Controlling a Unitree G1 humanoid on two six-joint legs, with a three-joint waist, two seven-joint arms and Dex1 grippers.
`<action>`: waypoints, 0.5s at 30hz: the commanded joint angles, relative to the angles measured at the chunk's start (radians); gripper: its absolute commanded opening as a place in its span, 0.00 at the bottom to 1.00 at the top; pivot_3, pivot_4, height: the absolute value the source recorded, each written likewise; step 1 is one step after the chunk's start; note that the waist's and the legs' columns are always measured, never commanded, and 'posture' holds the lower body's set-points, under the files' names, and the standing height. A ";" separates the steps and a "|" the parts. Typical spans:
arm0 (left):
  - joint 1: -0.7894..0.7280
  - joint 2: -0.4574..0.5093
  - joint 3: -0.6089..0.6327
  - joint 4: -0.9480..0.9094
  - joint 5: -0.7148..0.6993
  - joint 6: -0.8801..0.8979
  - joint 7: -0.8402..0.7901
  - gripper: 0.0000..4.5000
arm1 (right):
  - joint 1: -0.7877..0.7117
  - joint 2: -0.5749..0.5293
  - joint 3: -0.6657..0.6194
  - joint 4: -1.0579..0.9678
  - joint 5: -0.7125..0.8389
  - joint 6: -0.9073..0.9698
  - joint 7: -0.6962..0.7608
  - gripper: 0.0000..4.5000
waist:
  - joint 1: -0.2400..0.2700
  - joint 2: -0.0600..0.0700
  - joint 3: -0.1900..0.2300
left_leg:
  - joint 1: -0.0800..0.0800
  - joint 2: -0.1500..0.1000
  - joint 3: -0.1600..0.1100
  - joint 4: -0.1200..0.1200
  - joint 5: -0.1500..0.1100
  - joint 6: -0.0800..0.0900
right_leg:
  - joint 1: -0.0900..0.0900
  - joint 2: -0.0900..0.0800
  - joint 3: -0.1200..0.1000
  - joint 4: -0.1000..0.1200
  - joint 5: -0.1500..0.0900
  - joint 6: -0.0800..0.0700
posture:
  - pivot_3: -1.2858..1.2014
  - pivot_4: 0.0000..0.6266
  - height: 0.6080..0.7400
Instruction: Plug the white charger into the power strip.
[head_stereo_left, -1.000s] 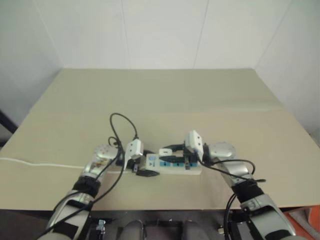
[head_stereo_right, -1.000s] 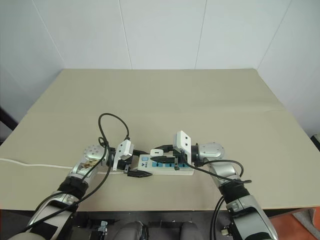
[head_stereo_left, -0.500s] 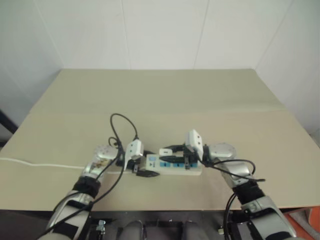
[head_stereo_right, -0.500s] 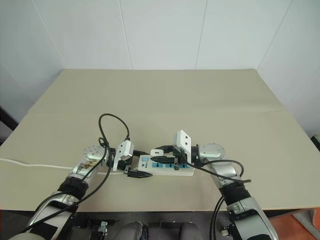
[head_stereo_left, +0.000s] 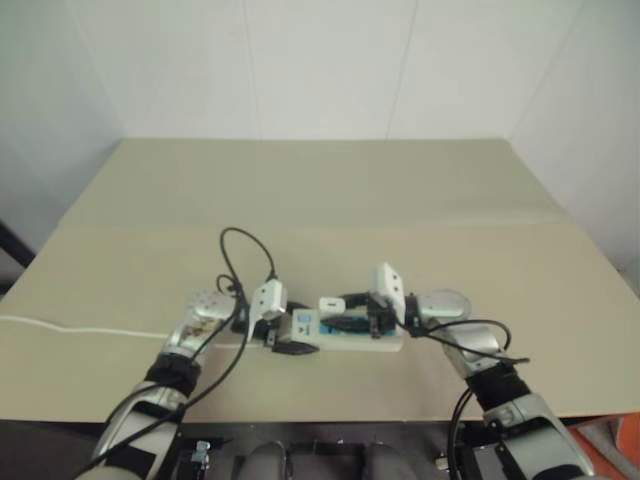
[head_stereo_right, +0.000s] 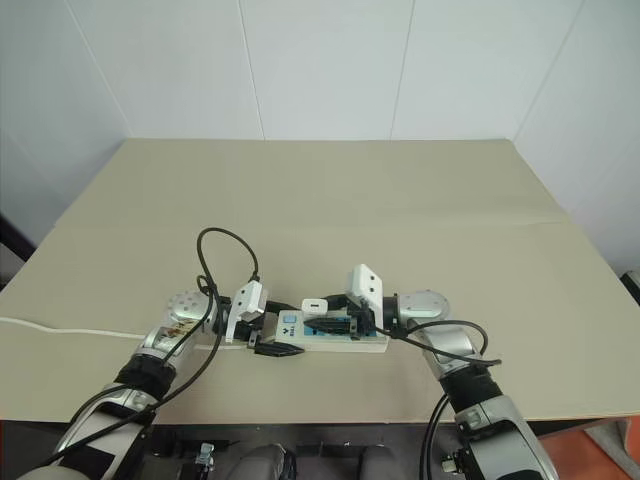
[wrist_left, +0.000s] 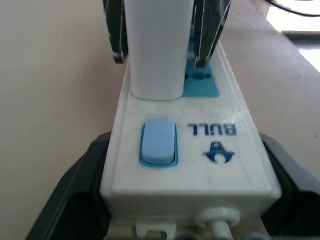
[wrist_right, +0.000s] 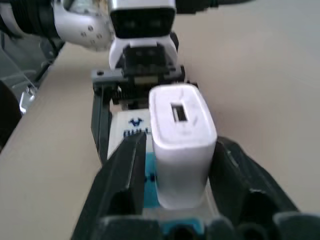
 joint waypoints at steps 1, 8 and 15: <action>0.017 0.025 -0.012 0.005 0.022 0.013 -0.013 0.74 | 0.049 -0.007 0.021 0.040 -0.041 0.042 0.000 0.78 | -0.001 -0.001 0.000 | 0.000 0.000 0.000 0.000 0.000 0.000 | 0.000 0.000 0.000 0.000 0.000 0.000 | 0.52 0.24 1.00; 0.013 0.027 0.001 -0.021 -0.007 0.045 -0.030 0.96 | 0.055 -0.024 -0.012 -0.025 -0.037 0.027 -0.011 1.00 | 0.000 -0.001 0.000 | -0.001 0.000 0.000 0.000 0.000 0.000 | -0.001 0.000 0.000 0.000 0.000 0.000 | 0.52 0.24 1.00; 0.050 0.108 0.099 -0.171 -0.101 0.105 -0.038 1.00 | 0.103 -0.096 -0.079 -0.165 -0.014 0.021 -0.032 1.00 | 0.001 -0.001 0.001 | -0.005 0.001 0.000 0.000 0.000 0.000 | -0.005 0.000 0.000 -0.001 0.000 0.000 | 0.52 0.24 1.00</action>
